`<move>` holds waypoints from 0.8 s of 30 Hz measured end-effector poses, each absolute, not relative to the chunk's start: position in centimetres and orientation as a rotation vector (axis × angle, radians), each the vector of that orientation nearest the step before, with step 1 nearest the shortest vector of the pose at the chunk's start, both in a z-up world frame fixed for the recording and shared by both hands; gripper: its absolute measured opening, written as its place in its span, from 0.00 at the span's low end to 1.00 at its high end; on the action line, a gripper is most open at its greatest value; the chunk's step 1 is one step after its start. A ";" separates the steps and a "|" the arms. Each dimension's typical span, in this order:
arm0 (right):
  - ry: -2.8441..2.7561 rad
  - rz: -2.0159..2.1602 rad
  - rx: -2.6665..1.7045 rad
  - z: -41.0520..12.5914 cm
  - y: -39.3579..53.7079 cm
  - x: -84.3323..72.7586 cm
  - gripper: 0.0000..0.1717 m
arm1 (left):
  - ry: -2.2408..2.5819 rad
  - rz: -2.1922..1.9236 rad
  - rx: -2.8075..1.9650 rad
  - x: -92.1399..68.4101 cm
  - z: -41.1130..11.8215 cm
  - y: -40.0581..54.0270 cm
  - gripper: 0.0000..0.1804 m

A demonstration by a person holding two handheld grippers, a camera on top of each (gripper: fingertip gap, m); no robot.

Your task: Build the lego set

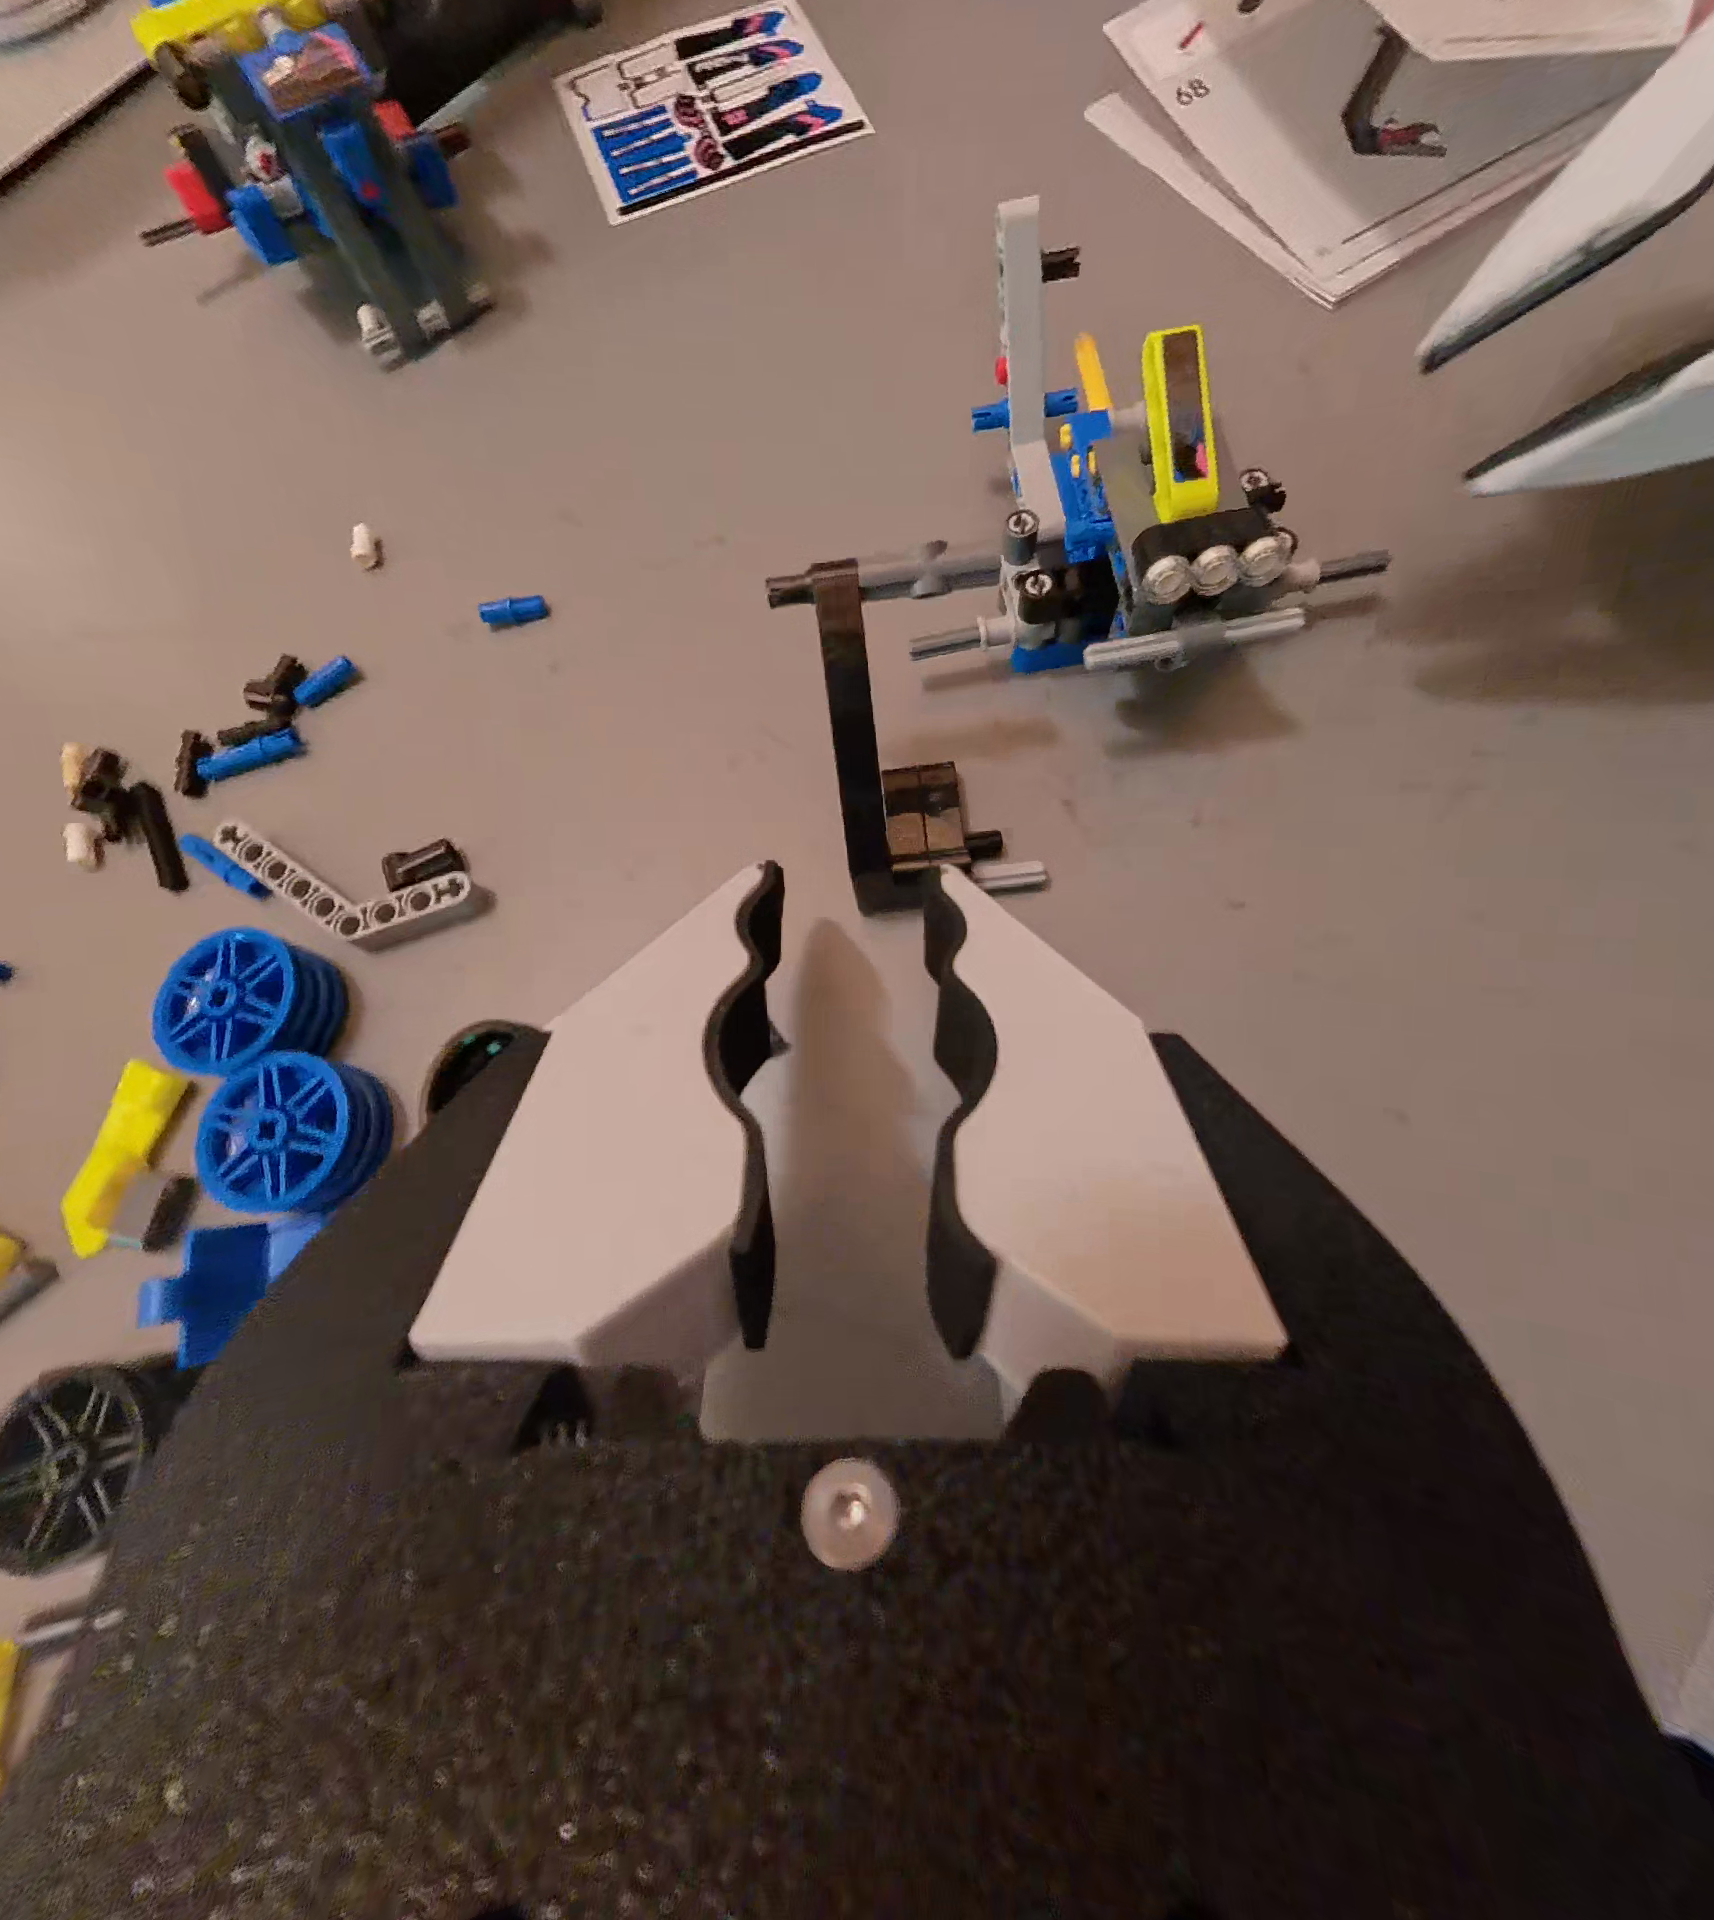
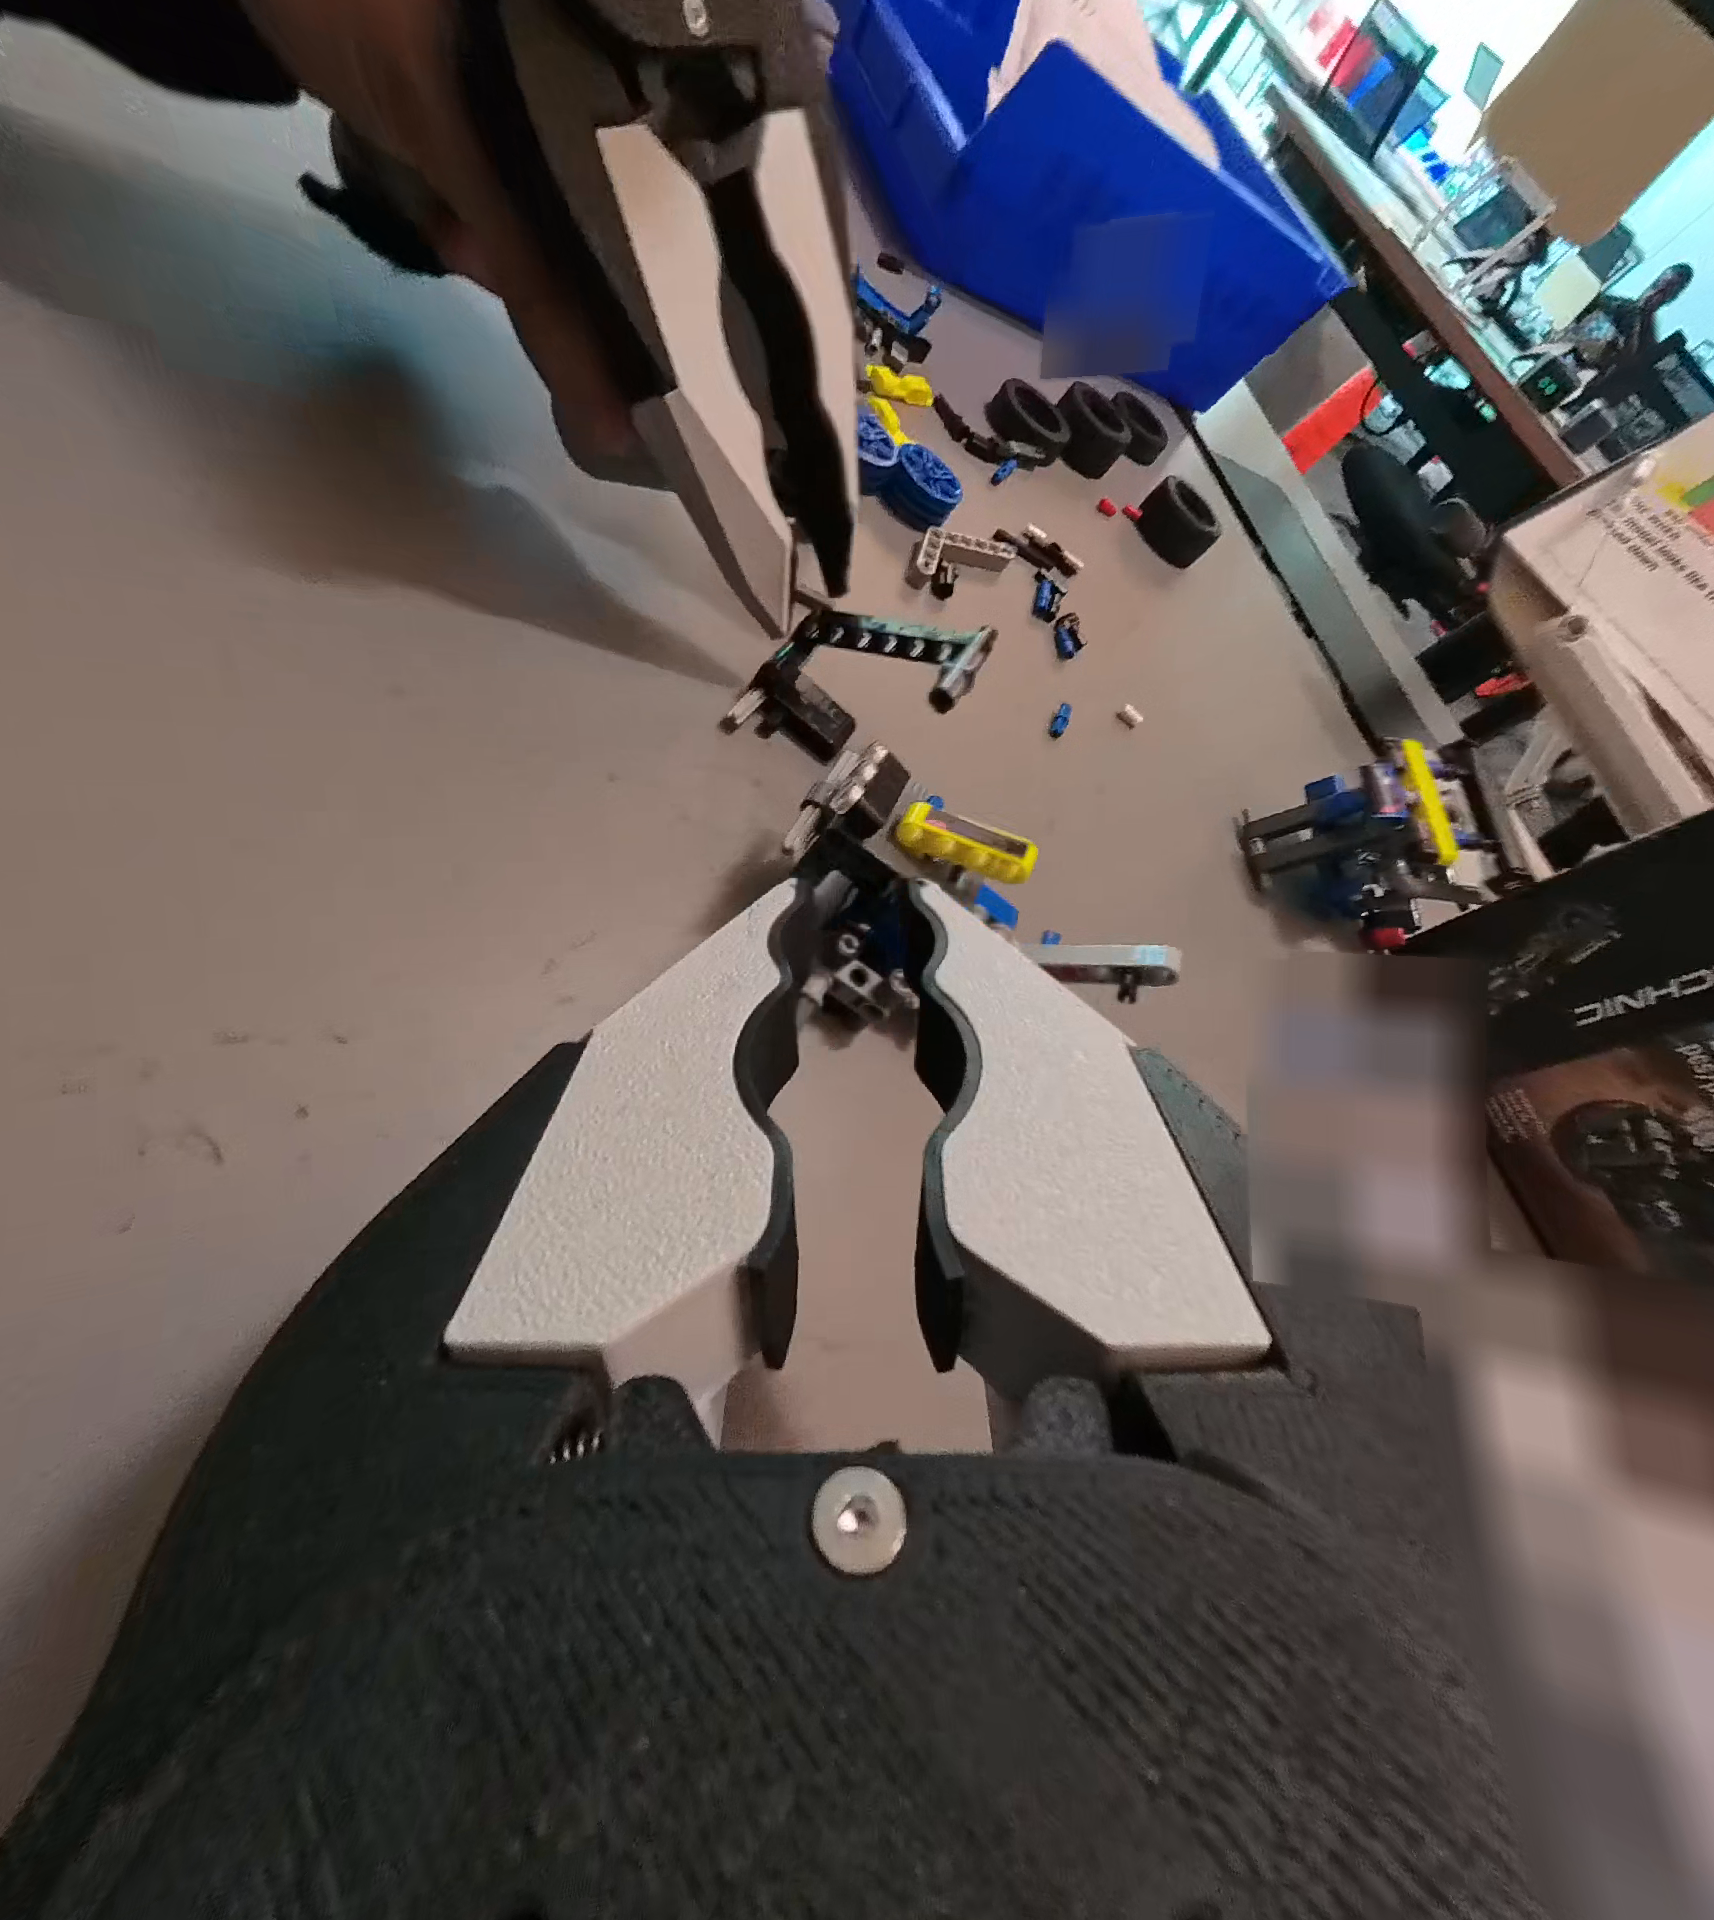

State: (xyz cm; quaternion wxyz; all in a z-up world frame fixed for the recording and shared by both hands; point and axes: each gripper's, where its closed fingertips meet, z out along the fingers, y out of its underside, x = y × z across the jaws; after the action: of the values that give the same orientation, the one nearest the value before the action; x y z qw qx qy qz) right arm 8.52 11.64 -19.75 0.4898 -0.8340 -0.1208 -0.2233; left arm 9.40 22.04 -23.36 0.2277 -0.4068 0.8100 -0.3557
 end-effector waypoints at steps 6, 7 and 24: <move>-0.229 -0.478 -2.116 -21.5 12.0 7.9 0.08 | 2.344 -0.944 -1.041 9.1 -24.3 21.9 0.11; -0.206 -0.458 -2.118 -21.6 12.2 7.8 0.08 | 2.345 -0.954 -1.023 9.1 -24.2 21.7 0.10; -0.260 -0.674 -2.076 -21.3 12.8 8.5 0.03 | 2.451 -1.063 -1.087 9.4 -23.1 20.8 0.02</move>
State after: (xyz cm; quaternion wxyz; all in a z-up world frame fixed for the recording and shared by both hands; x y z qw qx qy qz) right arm 8.51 12.83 -21.35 0.4545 -0.8412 -0.1054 -0.2733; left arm 9.41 20.76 -23.14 0.1281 -0.3738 0.8428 -0.3655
